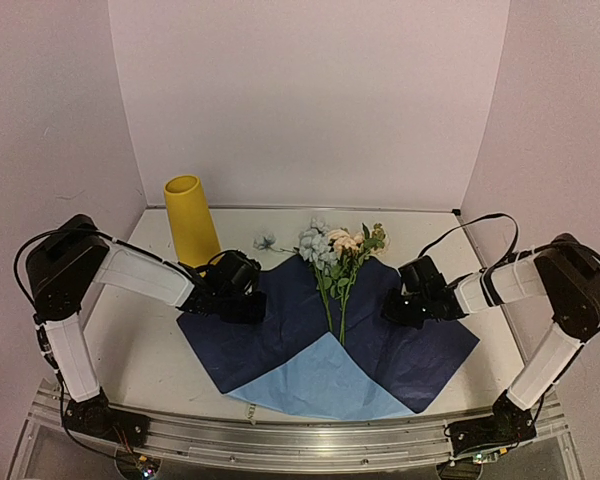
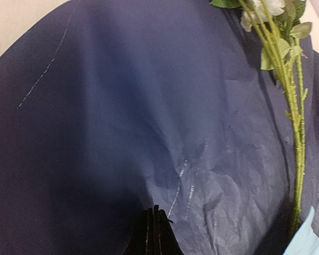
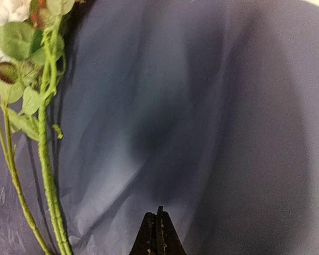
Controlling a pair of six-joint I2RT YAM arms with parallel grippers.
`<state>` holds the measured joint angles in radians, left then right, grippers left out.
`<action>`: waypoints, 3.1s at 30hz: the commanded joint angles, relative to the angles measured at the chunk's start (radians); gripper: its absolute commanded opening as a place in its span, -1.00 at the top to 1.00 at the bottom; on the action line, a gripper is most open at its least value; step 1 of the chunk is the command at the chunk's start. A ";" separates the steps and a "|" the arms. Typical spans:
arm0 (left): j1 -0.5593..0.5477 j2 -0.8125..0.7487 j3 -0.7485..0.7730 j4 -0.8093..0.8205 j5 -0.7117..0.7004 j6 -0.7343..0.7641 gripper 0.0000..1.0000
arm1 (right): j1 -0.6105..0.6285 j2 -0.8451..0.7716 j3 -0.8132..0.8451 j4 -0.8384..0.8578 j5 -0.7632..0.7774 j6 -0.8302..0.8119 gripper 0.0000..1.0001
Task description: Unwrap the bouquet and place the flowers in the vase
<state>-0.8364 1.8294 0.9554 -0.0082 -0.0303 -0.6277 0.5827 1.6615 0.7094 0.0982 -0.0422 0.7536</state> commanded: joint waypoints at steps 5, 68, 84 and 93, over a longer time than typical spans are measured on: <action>0.032 0.055 -0.002 -0.017 -0.054 0.008 1.00 | -0.069 0.075 0.038 -0.007 0.000 -0.054 1.00; 0.089 -0.013 0.017 -0.017 0.072 0.146 0.77 | -0.204 -0.053 -0.031 -0.111 -0.075 -0.099 1.00; 0.089 -0.115 0.052 -0.053 0.139 0.242 0.58 | -0.149 -0.219 -0.004 -0.142 -0.192 -0.186 1.00; 0.087 -0.171 0.066 -0.050 0.454 0.261 0.00 | 0.044 -0.144 0.101 -0.093 -0.313 -0.238 0.21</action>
<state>-0.7513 1.6882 0.9943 -0.0708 0.2455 -0.3885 0.5758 1.4662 0.7631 -0.0410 -0.2829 0.5533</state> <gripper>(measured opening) 0.464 0.283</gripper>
